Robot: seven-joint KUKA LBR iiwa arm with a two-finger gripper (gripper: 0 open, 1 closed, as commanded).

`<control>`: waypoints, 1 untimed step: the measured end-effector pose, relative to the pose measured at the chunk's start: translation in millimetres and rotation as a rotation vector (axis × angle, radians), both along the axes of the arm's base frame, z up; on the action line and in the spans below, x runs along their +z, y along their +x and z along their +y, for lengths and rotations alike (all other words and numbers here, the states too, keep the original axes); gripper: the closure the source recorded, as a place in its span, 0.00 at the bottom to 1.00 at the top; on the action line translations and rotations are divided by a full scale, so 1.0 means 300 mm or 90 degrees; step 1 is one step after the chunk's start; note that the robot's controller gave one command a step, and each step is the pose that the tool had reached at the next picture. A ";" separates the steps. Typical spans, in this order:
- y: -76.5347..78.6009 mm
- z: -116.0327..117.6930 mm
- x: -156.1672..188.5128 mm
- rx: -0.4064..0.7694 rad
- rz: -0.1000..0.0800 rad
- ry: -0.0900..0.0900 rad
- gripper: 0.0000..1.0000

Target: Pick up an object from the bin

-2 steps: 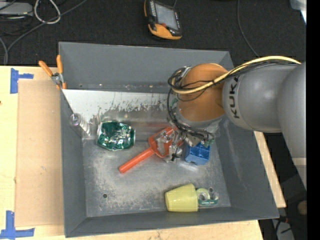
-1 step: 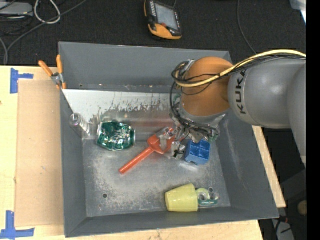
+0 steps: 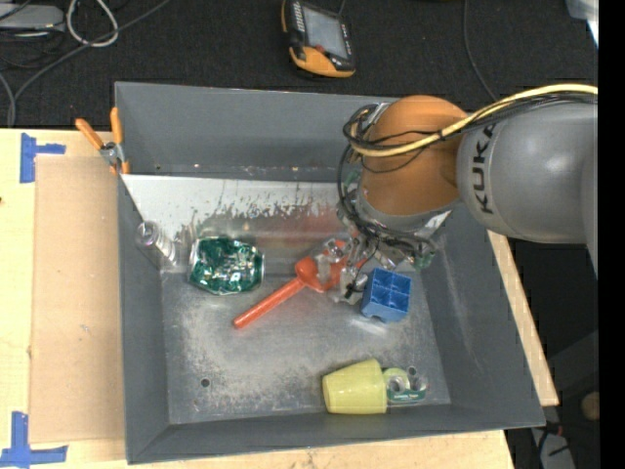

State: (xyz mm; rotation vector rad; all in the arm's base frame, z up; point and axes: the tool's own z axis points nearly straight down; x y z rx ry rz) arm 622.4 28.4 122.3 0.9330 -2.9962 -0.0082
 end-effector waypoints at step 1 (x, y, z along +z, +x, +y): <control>-0.001 0.002 0.097 -0.002 0.000 0.000 1.00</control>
Offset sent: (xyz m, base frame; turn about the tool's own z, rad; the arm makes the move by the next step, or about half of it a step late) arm 0.0000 0.0006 0.0385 0.0018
